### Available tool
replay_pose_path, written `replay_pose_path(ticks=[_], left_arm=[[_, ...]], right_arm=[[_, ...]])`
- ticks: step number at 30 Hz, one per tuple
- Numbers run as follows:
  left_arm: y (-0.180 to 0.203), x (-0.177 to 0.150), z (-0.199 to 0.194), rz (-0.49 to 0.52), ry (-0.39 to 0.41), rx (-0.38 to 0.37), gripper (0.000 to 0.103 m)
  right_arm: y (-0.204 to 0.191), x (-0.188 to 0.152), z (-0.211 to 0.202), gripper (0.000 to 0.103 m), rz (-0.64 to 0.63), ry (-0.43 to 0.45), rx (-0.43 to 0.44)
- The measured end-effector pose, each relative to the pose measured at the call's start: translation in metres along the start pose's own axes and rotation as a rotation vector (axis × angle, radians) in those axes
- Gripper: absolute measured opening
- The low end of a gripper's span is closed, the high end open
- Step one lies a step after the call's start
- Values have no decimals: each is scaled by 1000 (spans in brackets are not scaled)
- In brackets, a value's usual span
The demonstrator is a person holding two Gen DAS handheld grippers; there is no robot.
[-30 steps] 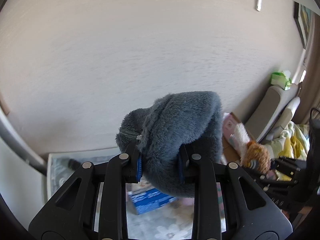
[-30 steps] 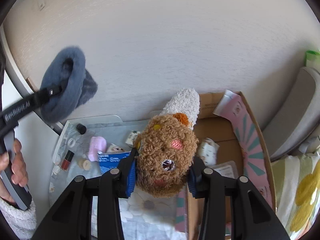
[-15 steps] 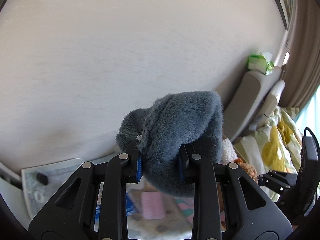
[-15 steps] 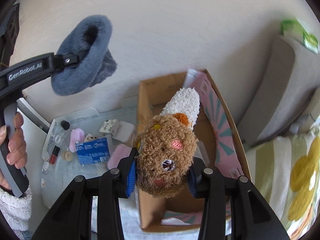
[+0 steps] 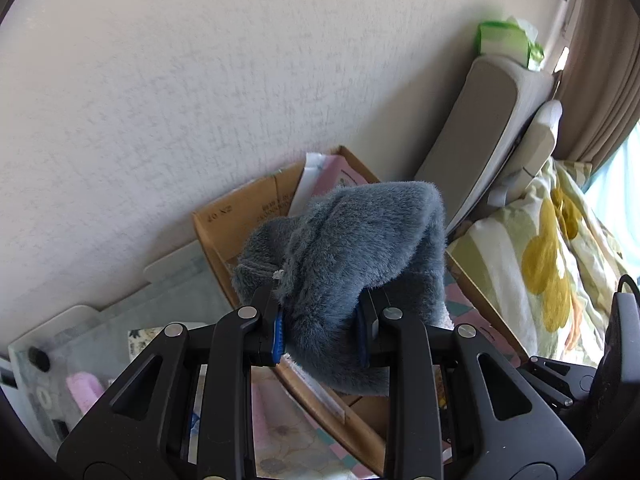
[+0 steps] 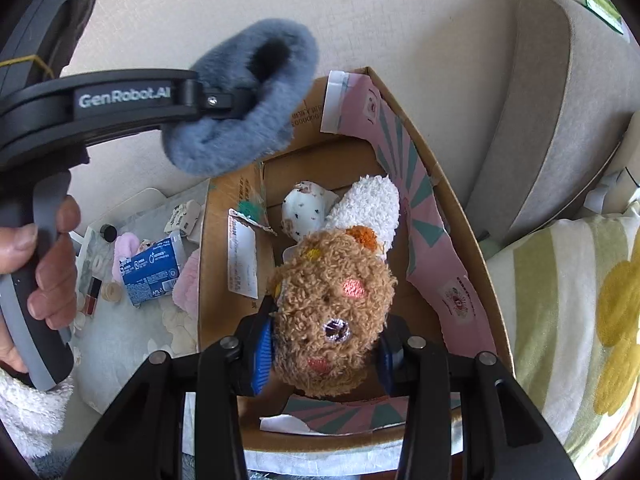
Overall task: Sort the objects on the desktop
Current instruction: 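Lift the earmuff and teddy bear and drop both into the cardboard box, then return both tools over the tray toward the remaining items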
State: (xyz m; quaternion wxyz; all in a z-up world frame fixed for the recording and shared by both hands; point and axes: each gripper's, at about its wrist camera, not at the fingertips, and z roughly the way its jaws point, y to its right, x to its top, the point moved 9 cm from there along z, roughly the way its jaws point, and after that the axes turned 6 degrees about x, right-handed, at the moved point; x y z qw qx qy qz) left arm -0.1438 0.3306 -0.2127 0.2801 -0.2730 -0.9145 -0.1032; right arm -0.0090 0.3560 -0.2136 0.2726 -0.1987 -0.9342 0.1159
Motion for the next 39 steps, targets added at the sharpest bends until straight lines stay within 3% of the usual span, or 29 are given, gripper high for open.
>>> replay_pose_path(ticks=[12, 15, 16, 17, 18, 19, 26, 36, 39], left_arm=[[5, -3, 4, 29, -8, 27, 23], [5, -3, 0, 16, -6, 15, 31], [5, -3, -2, -2, -11, -2, 45], [4, -2, -4, -20, -13, -14, 77], [1, 0, -8, -42, 1, -13, 96], [-2, 2, -14, -55, 33, -1, 103], [-15, 5, -40, -43, 85, 38, 103], [-53, -6, -73, -108, 123, 64, 103], [-68, -8, -85, -157, 136, 41, 103]], right_arm=[[2, -1, 1, 39, 18, -9, 25], [-3, -1, 1, 46, 27, 4, 56], [-4, -1, -1, 54, 37, 17, 64], [-4, 0, -3, 61, 49, 30, 60], [-3, 1, -6, 76, 59, 44, 54], [-3, 2, -8, 82, 61, 59, 51], [-3, -1, -17, 82, 27, 73, 3], [-26, 3, -19, 82, -26, 76, -4], [-42, 6, -18, 82, -45, 67, 15]])
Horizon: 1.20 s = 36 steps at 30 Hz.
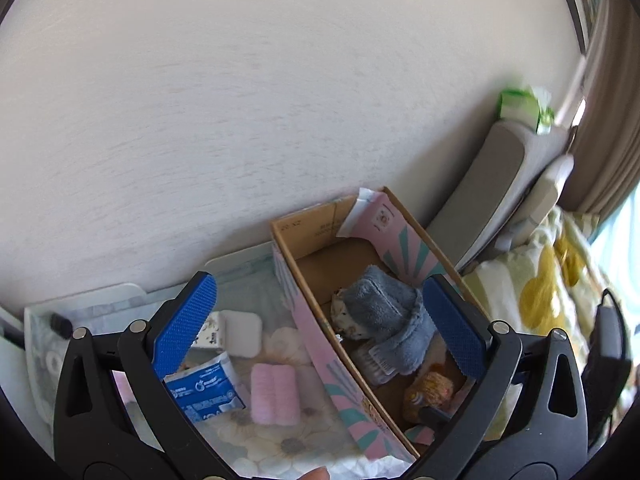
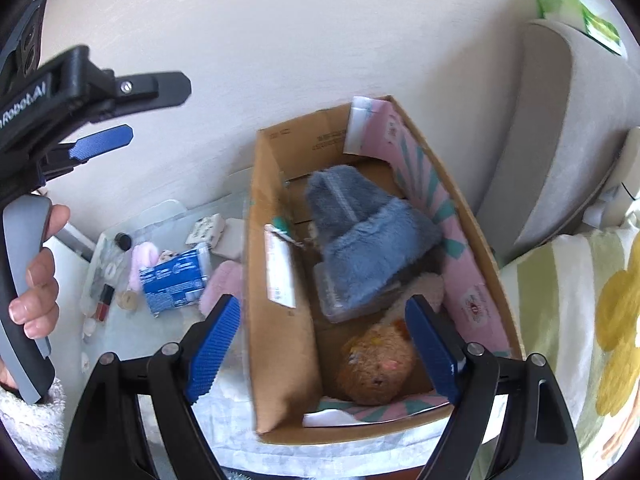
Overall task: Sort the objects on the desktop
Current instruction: 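Return both tools over the tray toward the remaining items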
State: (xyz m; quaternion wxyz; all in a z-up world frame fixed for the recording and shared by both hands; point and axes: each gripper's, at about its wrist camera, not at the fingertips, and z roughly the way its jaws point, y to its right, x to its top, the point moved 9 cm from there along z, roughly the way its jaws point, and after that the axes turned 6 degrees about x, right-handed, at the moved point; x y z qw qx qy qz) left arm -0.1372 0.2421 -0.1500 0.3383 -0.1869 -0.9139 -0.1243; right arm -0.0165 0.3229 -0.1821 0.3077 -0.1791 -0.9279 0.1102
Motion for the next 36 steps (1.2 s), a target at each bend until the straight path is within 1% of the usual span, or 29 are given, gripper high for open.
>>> replay_pose_path(ticks=[3, 8, 11, 15, 17, 18, 22, 27, 29, 31, 36], left_arm=[[-17, 1, -13, -32, 22, 2, 103], [-48, 4, -35, -38, 60, 54, 103], [-71, 4, -50, -58, 81, 83, 103], [-106, -3, -70, -99, 104, 101, 103], [-122, -8, -78, -104, 114, 132, 103], [-133, -12, -84, -106, 123, 157, 103], [-166, -27, -99, -123, 133, 202, 103], [-208, -51, -116, -175, 133, 252, 103], [-227, -63, -125, -196, 144, 294, 103], [-246, -74, -134, -223, 160, 331, 103], [-290, -105, -152, -296, 193, 404, 103]], right_arm=[[-13, 5, 0, 82, -32, 1, 7], [-40, 16, 0, 82, -92, 19, 19], [-56, 21, 0, 82, -121, 27, 29], [-77, 24, 3, 82, -165, 25, 40], [-87, 25, 5, 82, -188, 21, 40], [-90, 25, 6, 82, -199, 19, 38], [-109, 24, 10, 82, -247, 5, 23], [-128, 21, 15, 82, -268, -9, 38], [-138, 18, 17, 82, -286, -21, 54], [-145, 13, 20, 82, -308, -34, 44], [-151, 0, 26, 82, -284, -39, 71]])
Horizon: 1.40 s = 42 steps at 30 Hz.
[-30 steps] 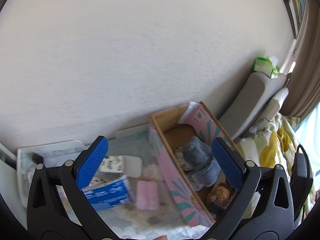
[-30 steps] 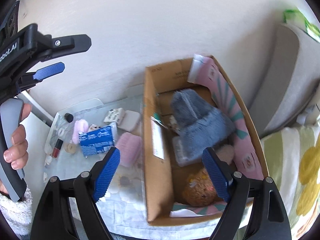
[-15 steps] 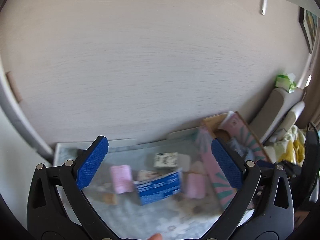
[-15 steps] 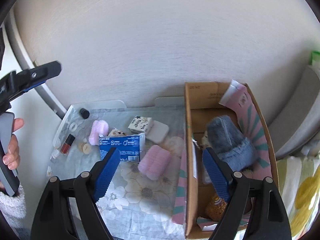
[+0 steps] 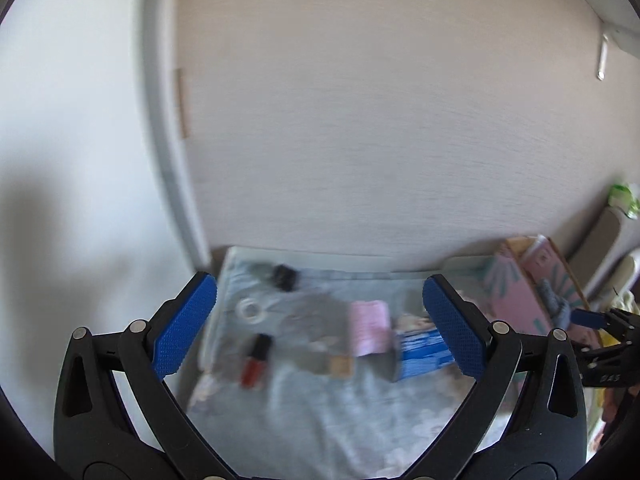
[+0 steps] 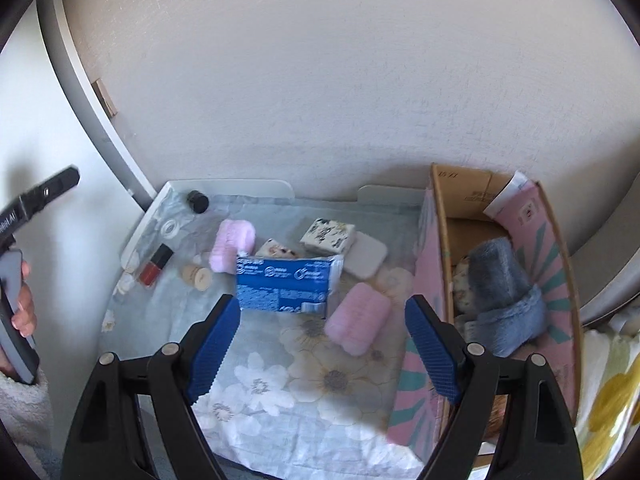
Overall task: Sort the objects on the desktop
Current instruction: 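Return both tools over the tray toward the remaining items, then grasp the red lip gloss with the left tool while the right tool grasps the blue tissue pack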
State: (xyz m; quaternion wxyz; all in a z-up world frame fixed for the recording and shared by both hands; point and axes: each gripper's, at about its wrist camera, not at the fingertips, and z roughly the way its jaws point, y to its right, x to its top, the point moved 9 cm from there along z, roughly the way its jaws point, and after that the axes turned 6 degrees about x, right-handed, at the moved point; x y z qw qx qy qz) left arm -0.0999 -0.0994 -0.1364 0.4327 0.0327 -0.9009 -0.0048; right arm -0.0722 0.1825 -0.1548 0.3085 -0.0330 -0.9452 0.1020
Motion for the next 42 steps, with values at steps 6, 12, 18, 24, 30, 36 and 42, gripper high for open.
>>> replay_pose_path(ticks=[6, 12, 18, 24, 30, 36, 42], left_arm=[[-41, -44, 10, -16, -24, 51, 103], [-52, -86, 42, 0, -66, 61, 102], [-43, -108, 89, 110, -140, 52, 91], [-39, -119, 127, 211, -199, 12, 81], [-32, -133, 147, 271, -252, 0, 71], [-34, -140, 151, 256, -277, -6, 68], [-40, -149, 163, 223, -310, -18, 56]], right_arm=[[-9, -23, 22, 82, 9, -11, 5], [-25, -33, 53, 82, -29, -55, 7], [-42, -17, 87, 82, -329, -147, 11], [-61, -4, 116, 82, -768, -241, 67], [-63, -26, 151, 82, -1107, -311, 14], [-49, -40, 169, 82, -1172, -337, -15], [-45, -41, 180, 80, -1162, -373, 32]])
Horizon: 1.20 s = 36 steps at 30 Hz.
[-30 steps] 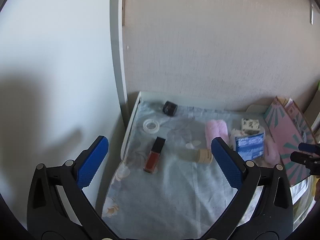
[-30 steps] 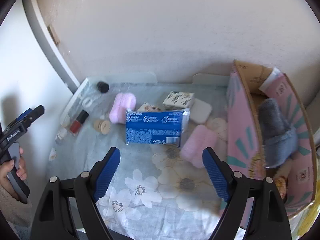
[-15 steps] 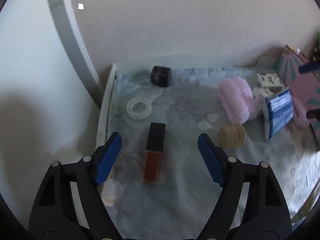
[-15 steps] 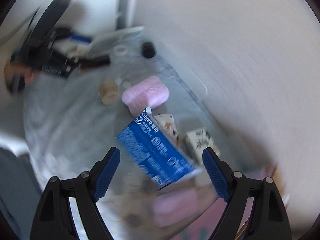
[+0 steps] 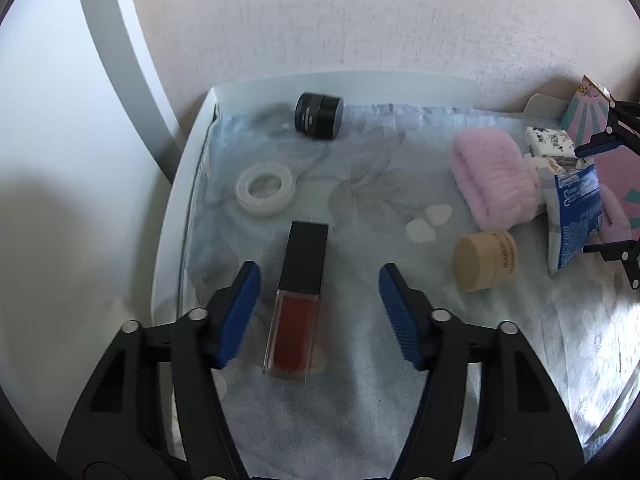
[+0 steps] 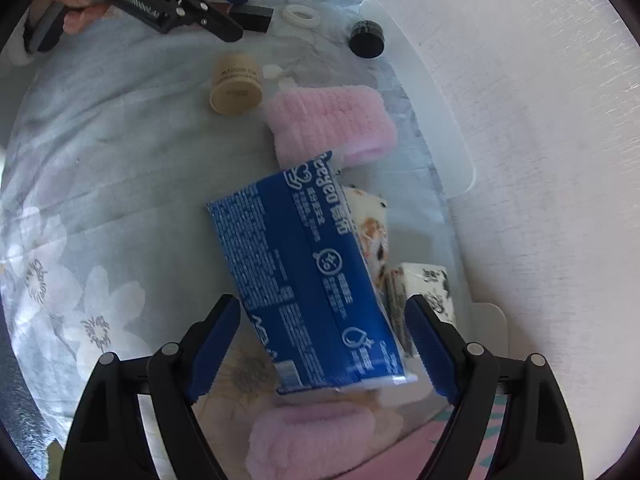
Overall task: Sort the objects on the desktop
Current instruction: 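Grasp the red lip gloss with the left tool while the right tool grasps the blue tissue pack, then carry the lip gloss and tissue pack into the cardboard box and release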
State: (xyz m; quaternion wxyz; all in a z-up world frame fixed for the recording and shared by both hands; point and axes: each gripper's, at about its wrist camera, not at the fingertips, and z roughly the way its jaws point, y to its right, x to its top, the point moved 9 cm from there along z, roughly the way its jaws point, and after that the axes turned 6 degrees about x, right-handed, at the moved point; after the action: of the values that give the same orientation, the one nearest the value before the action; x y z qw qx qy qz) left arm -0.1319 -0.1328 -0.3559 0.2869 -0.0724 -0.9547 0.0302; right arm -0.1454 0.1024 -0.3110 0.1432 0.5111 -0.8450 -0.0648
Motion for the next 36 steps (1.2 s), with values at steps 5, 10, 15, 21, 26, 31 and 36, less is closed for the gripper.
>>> replay_pose_path(ticks=[5, 10, 15, 21, 26, 31, 36], left_arm=[[-1, -3, 4, -7, -14, -23, 37], [-3, 1, 7, -16, -22, -18, 20], [-4, 2, 8, -21, -32, -17, 18], [-4, 9, -3, -32, -29, -25, 18], [-5, 15, -17, -40, -23, -34, 18], [-2, 22, -32, -81, -41, -80, 18], [1, 31, -55, -87, -39, -95, 18]], right_arm=[[5, 1, 6, 66, 17, -13, 70], [10, 0, 1, 63, 68, 1, 107], [25, 0, -8, 63, 231, 44, 194], [37, -3, -24, 62, 371, 63, 250], [28, -3, -32, 62, 468, 63, 279], [26, 3, -47, 62, 583, 98, 315], [31, 8, -81, 62, 669, 144, 350]])
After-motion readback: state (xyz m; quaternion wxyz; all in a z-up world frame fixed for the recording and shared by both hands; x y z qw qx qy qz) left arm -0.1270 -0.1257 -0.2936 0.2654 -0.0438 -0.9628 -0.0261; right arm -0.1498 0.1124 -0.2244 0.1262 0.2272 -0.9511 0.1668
